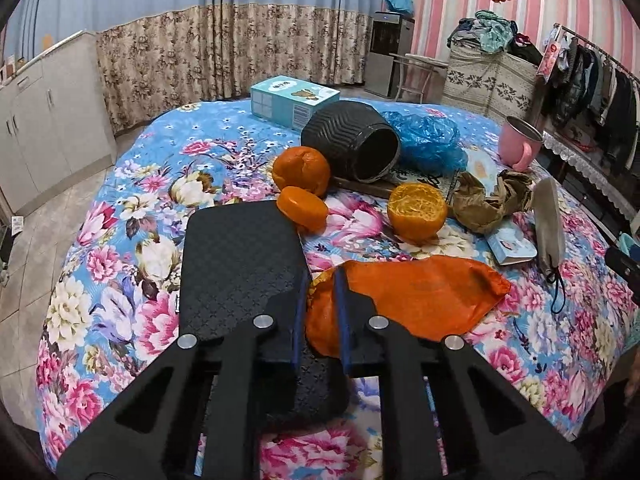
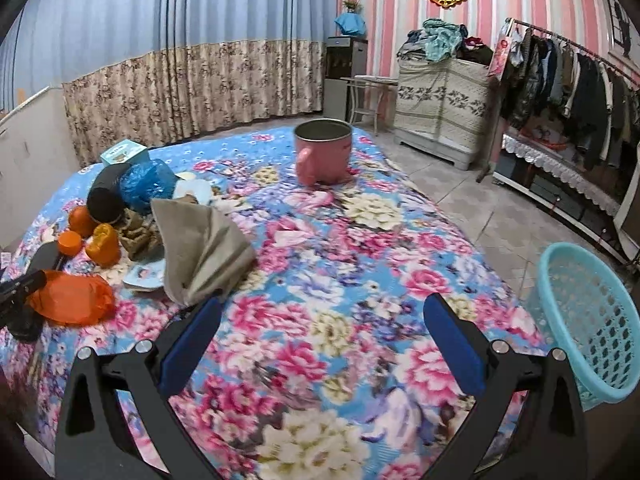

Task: Collect trash
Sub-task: 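Grasp the orange cloth with the left tool while the right tool grasps the beige cloth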

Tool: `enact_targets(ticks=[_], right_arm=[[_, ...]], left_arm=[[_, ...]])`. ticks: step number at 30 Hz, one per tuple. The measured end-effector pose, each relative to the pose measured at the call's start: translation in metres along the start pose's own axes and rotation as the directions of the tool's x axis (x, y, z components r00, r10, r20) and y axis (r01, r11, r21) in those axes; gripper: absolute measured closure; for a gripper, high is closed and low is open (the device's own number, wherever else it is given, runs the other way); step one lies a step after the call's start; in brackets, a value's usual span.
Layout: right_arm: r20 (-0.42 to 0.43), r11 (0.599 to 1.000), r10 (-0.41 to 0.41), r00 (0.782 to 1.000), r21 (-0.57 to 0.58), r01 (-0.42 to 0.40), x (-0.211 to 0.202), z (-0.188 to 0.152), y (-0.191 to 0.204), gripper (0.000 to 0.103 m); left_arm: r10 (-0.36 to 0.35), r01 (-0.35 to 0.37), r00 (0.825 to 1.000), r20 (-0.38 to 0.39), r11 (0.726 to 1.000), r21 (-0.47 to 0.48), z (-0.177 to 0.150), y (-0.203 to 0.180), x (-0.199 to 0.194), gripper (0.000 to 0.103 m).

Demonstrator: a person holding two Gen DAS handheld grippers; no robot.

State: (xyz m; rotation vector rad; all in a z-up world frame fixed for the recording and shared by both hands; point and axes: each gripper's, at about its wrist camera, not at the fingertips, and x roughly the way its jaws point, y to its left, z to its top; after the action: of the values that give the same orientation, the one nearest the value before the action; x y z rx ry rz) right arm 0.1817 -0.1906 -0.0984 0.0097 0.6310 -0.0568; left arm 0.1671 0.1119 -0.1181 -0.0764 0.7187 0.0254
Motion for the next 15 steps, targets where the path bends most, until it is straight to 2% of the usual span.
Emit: enact_targets(ticks=[6, 11, 15], right_arm=[[-0.011, 0.999, 0.046, 0.999, -0.001, -0.046, 0.015, 0.011, 0.018, 0.004], [-0.02, 0.995, 0.1, 0.995, -0.017, -0.1, 0.02, 0.02, 0.04, 0.004], [-0.006, 0.991, 0.105, 0.994, -0.077, -0.105, 0.02, 0.025, 0.066, 0.004]], left_arm=[[-0.018, 0.018, 1.0, 0.014, 0.999, -0.03, 0.005, 0.007, -0.01, 0.096], [-0.037, 0.039, 0.997, 0.063, 0.999, -0.029, 0.021, 0.007, -0.029, 0.102], [-0.043, 0.045, 0.995, 0.09, 0.999, -0.017, 0.03, 0.006, -0.041, 0.102]])
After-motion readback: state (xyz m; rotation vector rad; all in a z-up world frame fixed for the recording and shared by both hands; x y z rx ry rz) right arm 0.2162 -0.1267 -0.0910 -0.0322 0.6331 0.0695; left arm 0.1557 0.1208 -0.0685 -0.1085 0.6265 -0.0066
